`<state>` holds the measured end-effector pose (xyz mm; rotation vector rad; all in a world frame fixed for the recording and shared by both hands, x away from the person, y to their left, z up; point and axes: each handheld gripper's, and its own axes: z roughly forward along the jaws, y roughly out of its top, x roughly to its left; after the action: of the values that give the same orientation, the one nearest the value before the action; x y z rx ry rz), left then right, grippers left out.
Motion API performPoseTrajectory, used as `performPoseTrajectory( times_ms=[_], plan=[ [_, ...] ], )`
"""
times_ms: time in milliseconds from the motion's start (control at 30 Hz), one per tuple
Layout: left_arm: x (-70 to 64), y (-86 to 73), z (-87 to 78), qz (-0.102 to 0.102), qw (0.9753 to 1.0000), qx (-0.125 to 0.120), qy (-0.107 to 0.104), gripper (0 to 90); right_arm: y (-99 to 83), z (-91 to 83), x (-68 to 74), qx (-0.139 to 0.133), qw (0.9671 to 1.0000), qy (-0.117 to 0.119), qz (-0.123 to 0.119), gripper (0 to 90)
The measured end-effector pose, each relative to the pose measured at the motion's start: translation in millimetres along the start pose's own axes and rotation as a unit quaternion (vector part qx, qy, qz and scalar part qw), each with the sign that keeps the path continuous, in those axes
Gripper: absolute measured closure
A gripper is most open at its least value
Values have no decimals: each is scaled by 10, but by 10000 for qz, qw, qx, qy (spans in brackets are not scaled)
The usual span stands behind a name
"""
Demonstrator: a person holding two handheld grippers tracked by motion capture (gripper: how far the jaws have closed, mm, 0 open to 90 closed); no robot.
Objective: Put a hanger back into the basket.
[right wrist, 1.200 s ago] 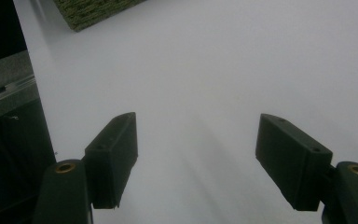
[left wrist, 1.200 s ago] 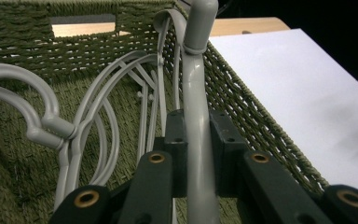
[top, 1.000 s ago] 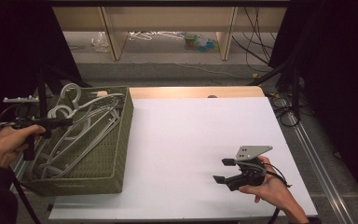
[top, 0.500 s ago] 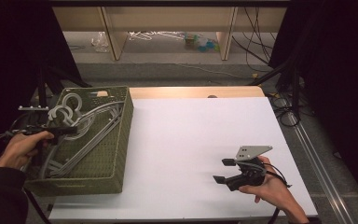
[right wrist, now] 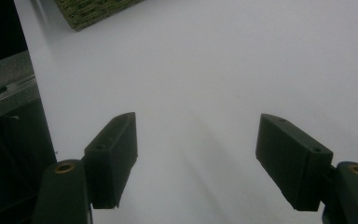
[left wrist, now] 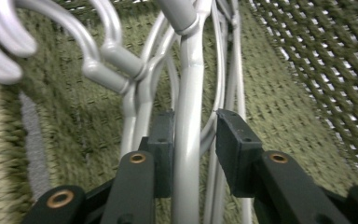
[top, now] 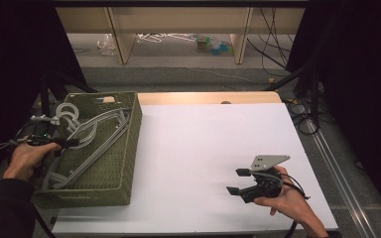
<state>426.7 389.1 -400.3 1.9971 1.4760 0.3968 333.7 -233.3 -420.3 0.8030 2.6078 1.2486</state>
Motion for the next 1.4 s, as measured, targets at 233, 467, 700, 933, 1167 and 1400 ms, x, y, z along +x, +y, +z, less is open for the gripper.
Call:
performPoseTrajectory(
  times_ms=[233, 467, 700, 933, 1167, 1400],
  plan=[
    [5, 3, -33, 36, 9997, -52, 235, 672, -2, 2, 4, 7, 10000, 14, 16, 300],
    [20, -35, 1, -3, 9997, 39, 243, 668, -3, 4, 5, 6, 10000, 1, 11, 300],
    [12, -40, -101, -211, 9987, -32, 460, 562, -3, 12, 6, 28, 10000, 40, 5, 300],
    [-185, -4, -380, 2, 9979, -531, 358, 442, 1, 5, -1, -60, 10000, -15, -8, 298],
    [-574, -30, -516, -127, 9902, -1383, -115, 373, 6, 7, 11, -139, 9999, -56, 14, 295],
    [-1078, -118, -559, 479, 9783, -1875, -734, 301, 5, 12, 10, -231, 9997, -71, 76, 289]
  ],
)
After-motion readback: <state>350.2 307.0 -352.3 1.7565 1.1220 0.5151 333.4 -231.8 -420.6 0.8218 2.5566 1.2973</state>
